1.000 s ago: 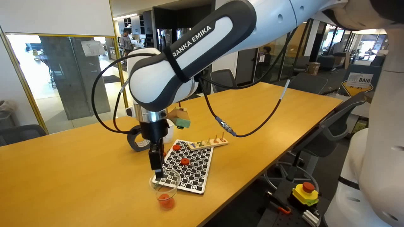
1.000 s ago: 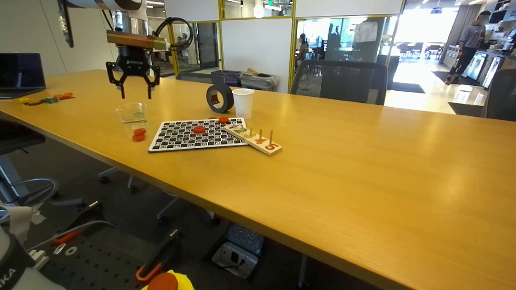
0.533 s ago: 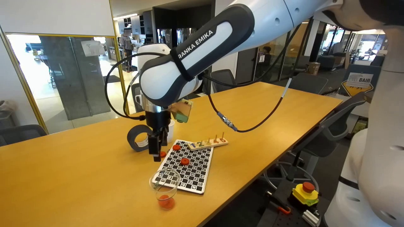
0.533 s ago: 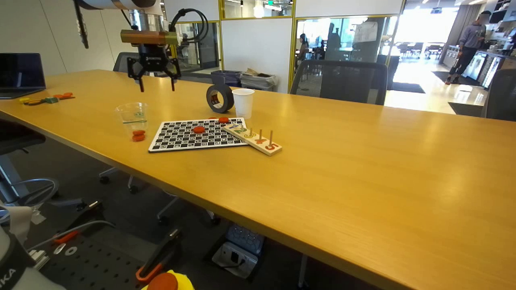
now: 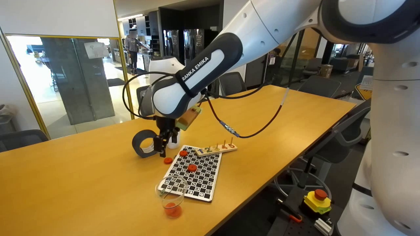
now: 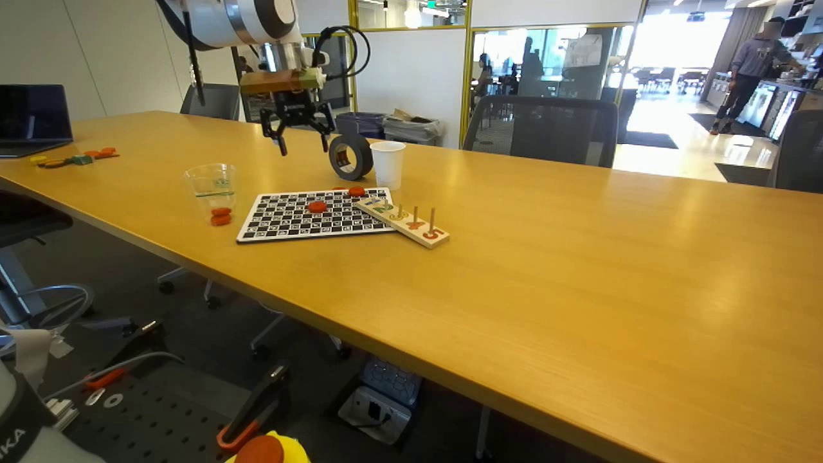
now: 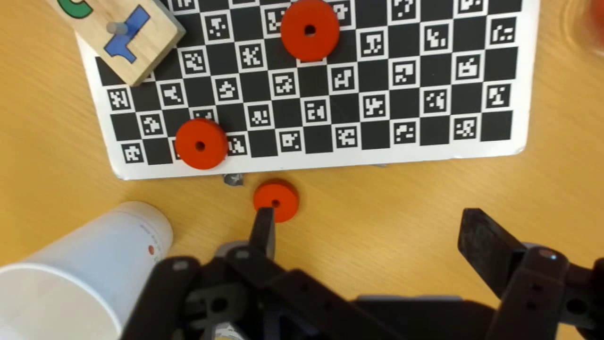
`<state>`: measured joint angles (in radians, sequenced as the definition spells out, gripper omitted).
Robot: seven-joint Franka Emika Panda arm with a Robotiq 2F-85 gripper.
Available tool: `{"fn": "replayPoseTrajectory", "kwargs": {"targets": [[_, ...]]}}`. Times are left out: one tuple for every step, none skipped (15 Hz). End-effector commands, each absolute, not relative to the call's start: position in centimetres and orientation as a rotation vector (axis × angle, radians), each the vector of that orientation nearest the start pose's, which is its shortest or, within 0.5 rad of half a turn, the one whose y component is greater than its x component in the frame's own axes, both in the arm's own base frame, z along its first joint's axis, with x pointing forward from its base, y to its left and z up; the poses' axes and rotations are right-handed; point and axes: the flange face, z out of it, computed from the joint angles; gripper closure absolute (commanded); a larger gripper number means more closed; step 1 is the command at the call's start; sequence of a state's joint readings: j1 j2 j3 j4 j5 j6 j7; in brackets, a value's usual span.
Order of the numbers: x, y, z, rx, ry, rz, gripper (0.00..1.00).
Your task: Pick up the orange tokens from the table and put them in the colourless cup. Pick up the blue token and put it in the white cup.
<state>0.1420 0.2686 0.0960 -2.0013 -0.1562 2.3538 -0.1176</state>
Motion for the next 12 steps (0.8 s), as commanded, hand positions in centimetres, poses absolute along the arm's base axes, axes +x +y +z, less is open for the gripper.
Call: {"fn": "replayPoseTrajectory", "kwargs": {"targets": [[62.2,13.9,31.7,-3.191,-0.693,-0.171,0.00],[62.7,13.9,31.1,-3.200,-0.703,-0.163,0.00],[63.2,13.9,30.5,-3.204,-0.721,-0.157,0.00],[63.5,14.0,30.0,-3.202,-0.737,-0.153,0.00],[63.9,14.1,29.4,-3.200,-0.735,-0.149,0.00],[64.2,14.1,28.9,-3.191,-0.732,-0.144,0.00],[64.5,14.0,28.4,-3.185,-0.728,-0.141,0.00],[64.7,14.0,28.0,-3.178,-0.720,-0.139,0.00],[64.9,13.8,27.6,-3.170,-0.714,-0.138,0.00],[65.1,13.7,27.2,-3.165,-0.711,-0.137,0.00],[65.3,13.6,26.8,-3.160,-0.709,-0.133,0.00],[65.4,13.5,26.5,-3.155,-0.706,-0.128,0.00]]}}
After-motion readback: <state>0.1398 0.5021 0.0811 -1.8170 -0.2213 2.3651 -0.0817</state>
